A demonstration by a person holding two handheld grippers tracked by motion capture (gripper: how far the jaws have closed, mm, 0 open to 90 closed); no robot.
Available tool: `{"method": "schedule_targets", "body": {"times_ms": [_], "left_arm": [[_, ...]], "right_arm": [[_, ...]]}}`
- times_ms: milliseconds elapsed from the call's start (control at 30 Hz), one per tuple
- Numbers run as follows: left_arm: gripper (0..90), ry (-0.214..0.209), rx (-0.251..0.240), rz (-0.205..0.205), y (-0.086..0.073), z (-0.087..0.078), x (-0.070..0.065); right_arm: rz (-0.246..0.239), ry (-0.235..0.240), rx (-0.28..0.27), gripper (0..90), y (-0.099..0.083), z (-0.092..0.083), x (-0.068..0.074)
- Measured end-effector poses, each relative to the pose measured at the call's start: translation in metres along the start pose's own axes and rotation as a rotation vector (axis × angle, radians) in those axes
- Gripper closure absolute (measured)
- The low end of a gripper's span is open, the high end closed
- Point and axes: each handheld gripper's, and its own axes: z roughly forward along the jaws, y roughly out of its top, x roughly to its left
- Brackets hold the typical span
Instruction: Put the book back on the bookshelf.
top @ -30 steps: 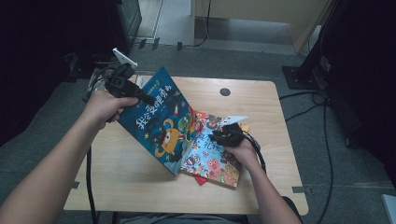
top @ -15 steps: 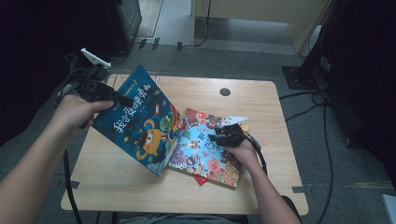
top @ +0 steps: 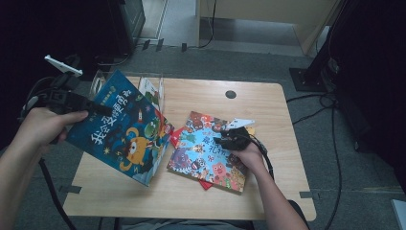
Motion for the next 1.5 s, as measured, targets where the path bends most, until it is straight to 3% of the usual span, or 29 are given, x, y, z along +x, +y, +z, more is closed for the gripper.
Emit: {"method": "schedule_targets", "body": {"times_ms": [267, 767, 1067, 1200, 1500], "left_arm": [[82.8, 0.017, 0.002, -0.045, -0.016, -0.013, 0.019], [81.9, 0.055, -0.052, -0.137, -0.037, -0.047, 0.055], [82.1, 0.087, -0.082, -0.21, -0.035, -0.058, 0.08], [81.8, 0.122, -0.093, -0.222, -0.027, -0.062, 0.084], [81.8, 0.16, -0.133, -0.277, -0.018, -0.078, 0.099]], "right_arm": [[0.004, 0.001, 0.001, 53.7, 0.0, 0.0, -0.001], [0.009, 0.002, 0.002, 53.6, 0.0, 0.0, -0.001], [0.012, 0.002, 0.002, 53.2, 0.0, 0.0, -0.001], [0.011, 0.001, 0.003, 53.1, 0.001, 0.0, -0.002], [0.009, 0.001, 0.004, 52.4, 0.001, 0.0, -0.001]]}}
